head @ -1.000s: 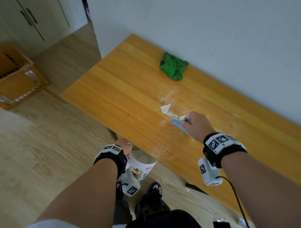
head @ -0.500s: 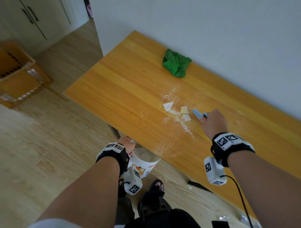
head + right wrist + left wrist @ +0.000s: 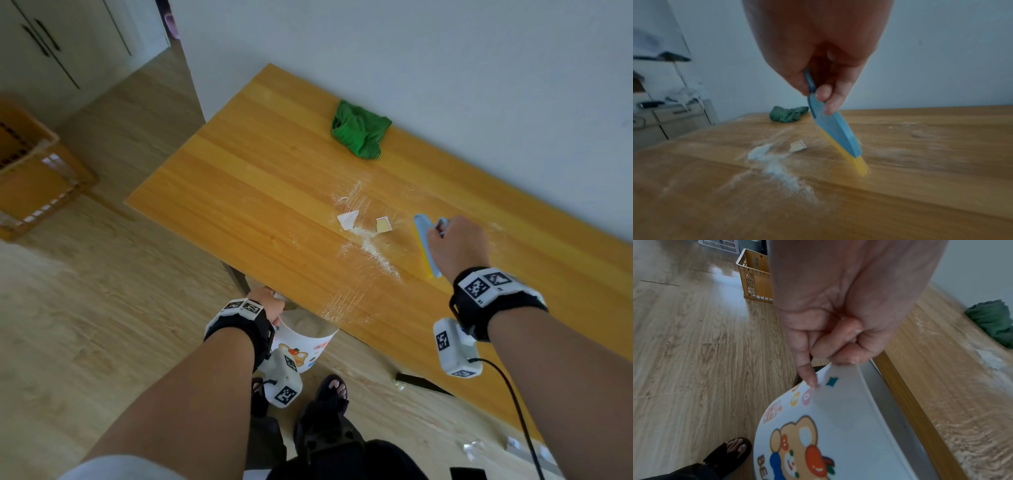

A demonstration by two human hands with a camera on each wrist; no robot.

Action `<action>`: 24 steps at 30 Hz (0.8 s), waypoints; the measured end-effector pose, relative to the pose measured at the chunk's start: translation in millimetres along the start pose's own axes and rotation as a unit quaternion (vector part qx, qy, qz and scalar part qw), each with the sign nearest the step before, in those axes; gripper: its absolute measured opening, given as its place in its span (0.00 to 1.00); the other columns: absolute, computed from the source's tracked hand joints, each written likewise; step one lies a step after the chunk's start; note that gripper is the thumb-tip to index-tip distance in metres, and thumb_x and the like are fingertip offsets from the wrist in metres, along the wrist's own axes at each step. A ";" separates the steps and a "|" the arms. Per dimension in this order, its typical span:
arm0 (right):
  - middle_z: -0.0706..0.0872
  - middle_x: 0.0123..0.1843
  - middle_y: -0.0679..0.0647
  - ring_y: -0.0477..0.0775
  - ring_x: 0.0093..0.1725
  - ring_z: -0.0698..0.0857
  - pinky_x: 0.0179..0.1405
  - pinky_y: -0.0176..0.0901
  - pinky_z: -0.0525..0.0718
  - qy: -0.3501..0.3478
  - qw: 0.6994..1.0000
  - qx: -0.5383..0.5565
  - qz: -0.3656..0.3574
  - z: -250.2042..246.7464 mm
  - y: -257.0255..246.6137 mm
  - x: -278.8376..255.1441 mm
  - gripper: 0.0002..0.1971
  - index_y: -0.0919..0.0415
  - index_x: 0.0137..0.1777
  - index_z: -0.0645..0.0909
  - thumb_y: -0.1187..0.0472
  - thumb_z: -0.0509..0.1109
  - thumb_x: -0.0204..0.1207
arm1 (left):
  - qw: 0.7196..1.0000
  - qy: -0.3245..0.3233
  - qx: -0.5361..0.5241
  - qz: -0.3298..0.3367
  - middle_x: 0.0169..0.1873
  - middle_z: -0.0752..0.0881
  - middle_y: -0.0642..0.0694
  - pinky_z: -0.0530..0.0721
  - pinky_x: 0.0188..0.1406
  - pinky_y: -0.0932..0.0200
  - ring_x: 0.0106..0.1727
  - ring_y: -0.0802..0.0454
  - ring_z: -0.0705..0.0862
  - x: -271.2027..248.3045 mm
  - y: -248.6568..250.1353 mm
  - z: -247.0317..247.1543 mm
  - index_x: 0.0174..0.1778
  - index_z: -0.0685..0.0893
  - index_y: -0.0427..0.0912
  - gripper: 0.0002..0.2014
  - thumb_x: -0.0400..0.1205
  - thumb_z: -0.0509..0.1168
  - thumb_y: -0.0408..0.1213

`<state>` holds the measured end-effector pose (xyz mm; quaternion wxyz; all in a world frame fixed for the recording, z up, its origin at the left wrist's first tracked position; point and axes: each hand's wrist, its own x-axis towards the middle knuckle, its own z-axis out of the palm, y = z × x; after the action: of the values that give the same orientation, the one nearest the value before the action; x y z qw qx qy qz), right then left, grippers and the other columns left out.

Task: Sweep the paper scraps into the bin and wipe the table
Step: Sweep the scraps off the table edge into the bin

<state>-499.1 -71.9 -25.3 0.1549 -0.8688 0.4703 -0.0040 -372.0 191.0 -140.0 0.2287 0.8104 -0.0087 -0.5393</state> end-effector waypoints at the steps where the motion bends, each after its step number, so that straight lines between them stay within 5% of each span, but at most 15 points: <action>1: 0.66 0.20 0.55 0.53 0.18 0.64 0.19 0.37 0.59 -0.007 0.999 -0.032 0.016 2.6 5.6 -0.9 0.24 0.62 0.23 0.63 0.61 0.60 0.83 | 1.000 0.000 0.001 -0.002 0.57 0.87 0.29 0.85 0.63 0.41 0.35 0.43 0.81 -0.7 0.0 0.0 0.84 0.58 0.38 0.28 0.86 0.55 0.30; 5: 0.73 0.24 0.54 0.51 0.20 0.70 0.17 0.39 0.64 -0.061 0.994 -0.081 0.045 20.0 6.5 -11.6 0.19 0.68 0.35 0.76 0.56 0.59 0.85 | 1.000 0.002 0.007 -0.002 0.52 0.88 0.31 0.86 0.61 0.41 0.29 0.47 0.79 -0.4 -0.3 -1.0 0.85 0.57 0.39 0.28 0.87 0.55 0.30; 8: 0.73 0.27 0.52 0.48 0.23 0.70 0.19 0.38 0.63 -0.089 0.995 -0.051 -0.009 25.9 -12.9 -24.6 0.16 0.64 0.36 0.71 0.57 0.59 0.85 | 1.000 -0.005 -0.004 -0.005 0.38 0.86 0.35 0.85 0.62 0.41 0.28 0.46 0.77 1.1 -2.4 -0.9 0.84 0.58 0.39 0.28 0.86 0.55 0.30; 14: 0.72 0.27 0.51 0.49 0.23 0.69 0.20 0.38 0.64 -0.060 0.995 0.036 -0.075 25.3 -32.6 -36.6 0.15 0.57 0.33 0.67 0.58 0.64 0.81 | 1.000 -0.003 -0.022 -0.009 0.35 0.85 0.36 0.85 0.62 0.40 0.26 0.46 0.77 3.4 -3.1 -0.4 0.83 0.60 0.38 0.29 0.84 0.55 0.29; 19: 0.75 0.30 0.54 0.53 0.25 0.71 0.22 0.41 0.69 0.020 0.996 0.081 0.004 7.8 -9.2 -24.7 0.13 0.64 0.39 0.74 0.54 0.66 0.79 | 1.000 0.014 -0.021 -0.007 0.43 0.88 0.31 0.86 0.61 0.40 0.30 0.43 0.79 5.4 -1.5 2.1 0.83 0.61 0.38 0.28 0.84 0.55 0.29; 24: 0.73 0.28 0.53 0.51 0.24 0.71 0.20 0.39 0.66 -0.015 0.999 0.030 0.003 10.8 -7.1 -31.4 0.14 0.61 0.35 0.71 0.55 0.65 0.80 | 1.000 0.017 0.003 -0.002 0.55 0.87 0.28 0.85 0.63 0.41 0.50 0.35 0.85 4.2 1.0 4.4 0.82 0.62 0.35 0.28 0.84 0.55 0.27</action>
<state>-509.2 -39.7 -29.3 0.1883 -0.8623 0.4701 -0.0045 -373.9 187.4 -144.7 0.2252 0.8201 -0.0044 -0.5260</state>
